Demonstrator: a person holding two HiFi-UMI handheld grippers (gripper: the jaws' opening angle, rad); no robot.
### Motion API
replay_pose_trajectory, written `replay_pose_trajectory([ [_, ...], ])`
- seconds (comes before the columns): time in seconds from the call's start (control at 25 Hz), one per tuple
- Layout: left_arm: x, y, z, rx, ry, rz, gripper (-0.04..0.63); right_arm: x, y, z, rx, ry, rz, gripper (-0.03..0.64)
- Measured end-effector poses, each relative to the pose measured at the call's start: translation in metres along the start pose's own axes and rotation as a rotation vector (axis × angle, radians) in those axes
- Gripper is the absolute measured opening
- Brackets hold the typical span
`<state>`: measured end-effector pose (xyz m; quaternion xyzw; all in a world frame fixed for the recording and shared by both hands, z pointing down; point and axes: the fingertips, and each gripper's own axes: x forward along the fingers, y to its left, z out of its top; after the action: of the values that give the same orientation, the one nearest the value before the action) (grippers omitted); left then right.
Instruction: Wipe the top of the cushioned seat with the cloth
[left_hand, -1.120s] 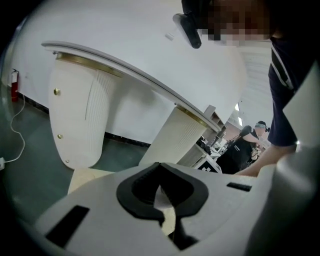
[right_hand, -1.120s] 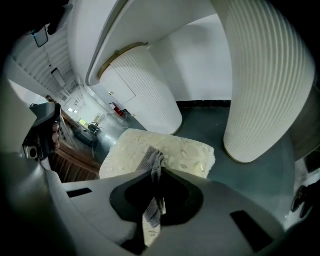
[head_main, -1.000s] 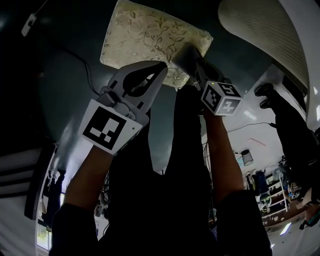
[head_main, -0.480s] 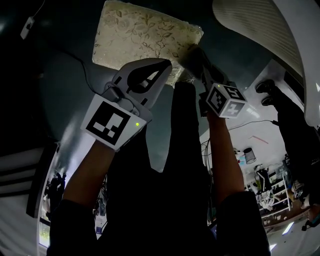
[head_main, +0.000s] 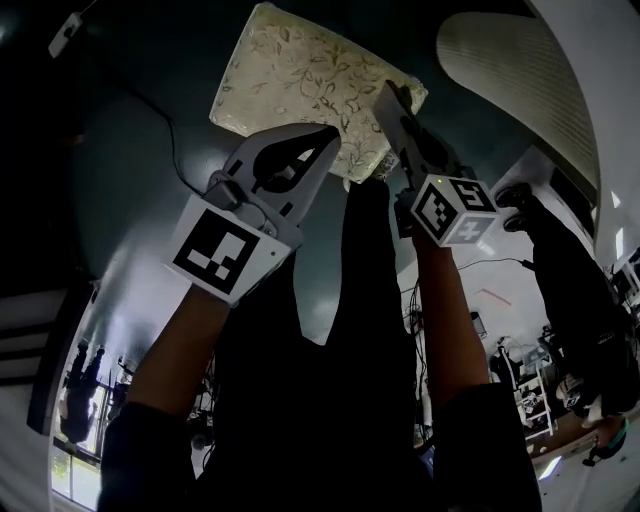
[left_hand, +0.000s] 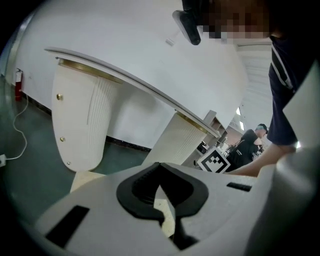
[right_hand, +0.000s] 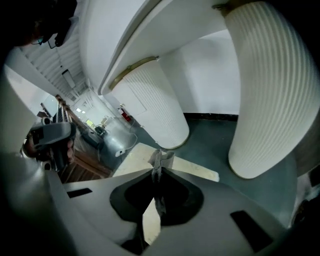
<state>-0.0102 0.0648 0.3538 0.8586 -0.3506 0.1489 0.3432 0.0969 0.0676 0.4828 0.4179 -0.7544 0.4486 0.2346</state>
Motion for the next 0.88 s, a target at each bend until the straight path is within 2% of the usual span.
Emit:
replay_pose_trajectory([
  [0.16,-0.047,0.042,-0.004,-0.038,-0.026,0.061,0.007,0.037,0.070,0.016,-0.039,-0.004,0.089,0.032],
  [0.24,-0.058,0.062,-0.012,-0.061,-0.032,0.095,0.007,0.059,0.092,0.017,-0.047,0.010,0.131,0.032],
  [0.44,-0.050,0.076,-0.030,-0.110,-0.043,0.182,0.006,0.087,0.099,0.004,-0.064,0.073,0.226,0.032],
  [0.6,-0.076,0.082,-0.035,-0.109,-0.082,0.251,0.007,0.099,0.128,-0.006,-0.104,0.094,0.282,0.032],
  [0.72,-0.089,0.092,-0.044,-0.132,-0.090,0.279,0.006,0.114,0.138,-0.018,-0.106,0.138,0.290,0.032],
  [0.88,-0.083,0.106,-0.058,-0.180,-0.076,0.280,0.008,0.127,0.121,-0.037,-0.085,0.207,0.256,0.032],
])
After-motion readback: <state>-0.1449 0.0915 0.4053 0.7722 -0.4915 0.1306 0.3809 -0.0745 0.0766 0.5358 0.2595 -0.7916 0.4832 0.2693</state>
